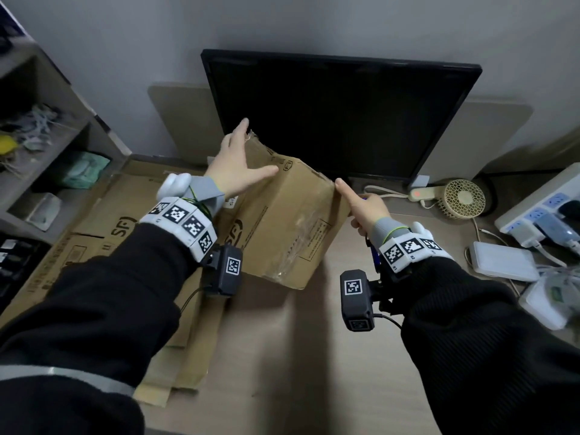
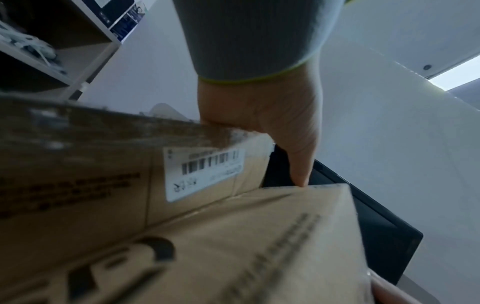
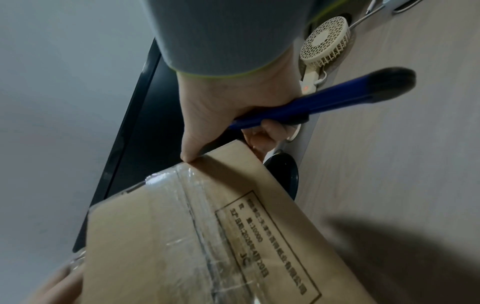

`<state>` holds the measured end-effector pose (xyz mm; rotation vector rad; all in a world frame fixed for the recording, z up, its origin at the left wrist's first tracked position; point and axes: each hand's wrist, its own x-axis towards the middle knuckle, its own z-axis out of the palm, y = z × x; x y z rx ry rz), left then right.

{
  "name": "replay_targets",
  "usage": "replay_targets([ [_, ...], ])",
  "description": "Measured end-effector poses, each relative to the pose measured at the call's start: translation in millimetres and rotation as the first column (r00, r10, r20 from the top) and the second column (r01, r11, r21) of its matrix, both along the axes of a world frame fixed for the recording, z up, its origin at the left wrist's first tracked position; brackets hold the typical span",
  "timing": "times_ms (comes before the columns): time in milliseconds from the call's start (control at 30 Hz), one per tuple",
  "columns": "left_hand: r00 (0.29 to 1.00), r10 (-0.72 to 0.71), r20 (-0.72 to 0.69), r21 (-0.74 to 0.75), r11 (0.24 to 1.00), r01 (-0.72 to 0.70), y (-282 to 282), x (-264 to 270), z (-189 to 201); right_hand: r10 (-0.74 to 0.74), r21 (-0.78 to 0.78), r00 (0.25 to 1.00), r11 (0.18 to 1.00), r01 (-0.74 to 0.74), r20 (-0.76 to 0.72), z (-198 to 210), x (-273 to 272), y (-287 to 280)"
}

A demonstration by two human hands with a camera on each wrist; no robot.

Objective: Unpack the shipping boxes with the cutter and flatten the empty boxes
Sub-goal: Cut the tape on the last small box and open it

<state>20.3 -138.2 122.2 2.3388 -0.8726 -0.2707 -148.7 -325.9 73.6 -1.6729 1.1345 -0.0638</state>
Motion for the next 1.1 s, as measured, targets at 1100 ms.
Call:
replay_targets([
  [1100, 0.888, -0.374, 0.269, 0.535, 0.824, 0.186, -80, -75, -45, 0.043, 0.415, 0.998, 0.908, -0.057, 0.043, -12, -45, 21],
])
